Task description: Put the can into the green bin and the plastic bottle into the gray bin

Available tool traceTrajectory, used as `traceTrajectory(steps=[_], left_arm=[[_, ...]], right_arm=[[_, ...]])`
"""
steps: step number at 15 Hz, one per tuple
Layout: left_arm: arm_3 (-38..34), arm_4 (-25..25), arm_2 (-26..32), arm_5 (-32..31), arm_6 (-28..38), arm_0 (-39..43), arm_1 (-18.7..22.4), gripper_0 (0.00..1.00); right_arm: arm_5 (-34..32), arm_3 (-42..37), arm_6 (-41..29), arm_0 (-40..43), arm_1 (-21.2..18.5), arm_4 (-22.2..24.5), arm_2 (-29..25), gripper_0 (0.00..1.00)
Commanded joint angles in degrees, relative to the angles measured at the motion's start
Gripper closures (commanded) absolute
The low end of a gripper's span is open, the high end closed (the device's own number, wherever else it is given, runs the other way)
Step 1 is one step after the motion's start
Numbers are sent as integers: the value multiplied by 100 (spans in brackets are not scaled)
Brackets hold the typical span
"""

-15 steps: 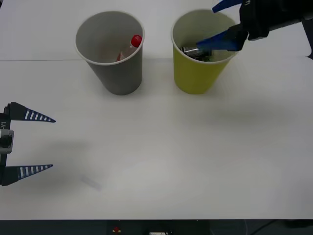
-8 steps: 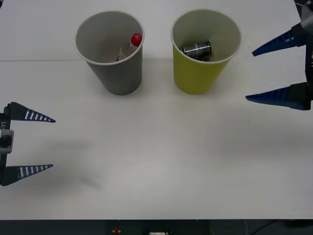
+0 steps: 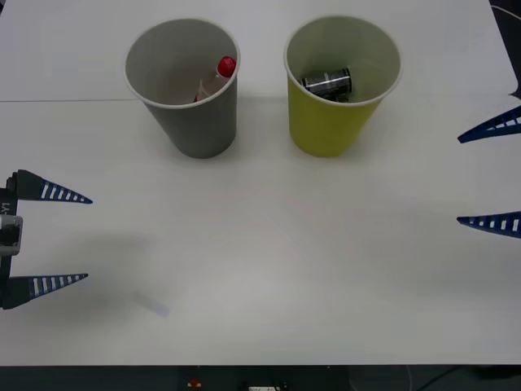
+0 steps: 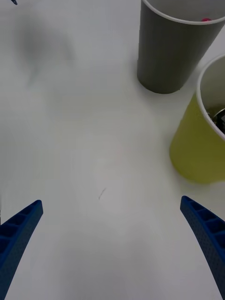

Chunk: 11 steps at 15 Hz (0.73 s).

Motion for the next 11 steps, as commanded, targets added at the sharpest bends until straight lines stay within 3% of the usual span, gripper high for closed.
traceTrajectory(steps=[1,5,11], left_arm=[[0,0,0,0,0,0,0,0],[0,0,0,0,0,0,0,0],[0,0,0,0,0,0,0,0]], right_arm=[[62,17,373,403,0,-33,-191,0],[326,184,980,860,0,-68,-244,0],[326,290,1023,913,0,-68,-244,0]])
